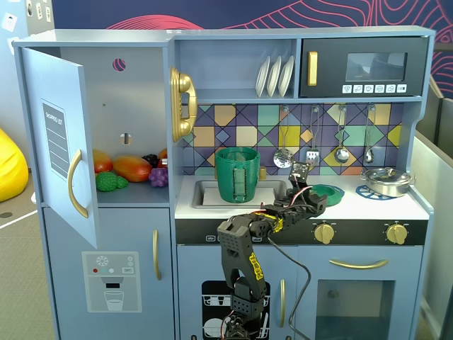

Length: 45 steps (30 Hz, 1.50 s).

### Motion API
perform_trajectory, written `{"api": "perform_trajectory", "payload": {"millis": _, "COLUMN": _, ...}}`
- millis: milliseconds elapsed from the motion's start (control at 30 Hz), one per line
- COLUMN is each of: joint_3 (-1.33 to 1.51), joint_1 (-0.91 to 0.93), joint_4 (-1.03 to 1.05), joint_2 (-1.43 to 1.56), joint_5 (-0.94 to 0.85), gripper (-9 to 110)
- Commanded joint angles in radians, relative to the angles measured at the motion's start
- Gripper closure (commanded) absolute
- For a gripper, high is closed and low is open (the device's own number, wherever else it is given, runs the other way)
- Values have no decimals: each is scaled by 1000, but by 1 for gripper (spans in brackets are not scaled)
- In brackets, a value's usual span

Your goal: Pick up the lid from the counter and put it on the green recipient

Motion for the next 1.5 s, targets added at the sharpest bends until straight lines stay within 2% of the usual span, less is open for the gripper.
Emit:
{"api": "perform_trajectory", "payload": {"millis": 0, "joint_3": -95, "joint_1": -15, "joint_4": -31, "joint_2": -8, "joint_5": 8, "gripper": 59}}
{"api": "perform_trajectory", "payload": {"millis": 233, "joint_3": -103, "joint_1": -32, "joint_4": -31, "joint_2": -25, "joint_5": 20, "gripper": 67}}
{"api": "perform_trajectory", "payload": {"millis": 433, "joint_3": -92, "joint_1": -66, "joint_4": -29, "joint_2": -17, "joint_5": 3, "gripper": 100}}
{"api": "perform_trajectory", "payload": {"millis": 467, "joint_3": -89, "joint_1": -69, "joint_4": -37, "joint_2": -17, "joint_5": 9, "gripper": 101}}
{"api": "perform_trajectory", "payload": {"millis": 933, "joint_3": -83, "joint_1": -49, "joint_4": -71, "joint_2": 58, "joint_5": 31, "gripper": 101}}
{"api": "perform_trajectory", "payload": {"millis": 1233, "joint_3": -282, "joint_1": -60, "joint_4": 166, "joint_2": 225, "joint_5": 40, "gripper": 101}}
{"api": "perform_trajectory", "payload": {"millis": 1467, "joint_3": -419, "joint_1": -167, "joint_4": 342, "joint_2": 314, "joint_5": 43, "gripper": 101}}
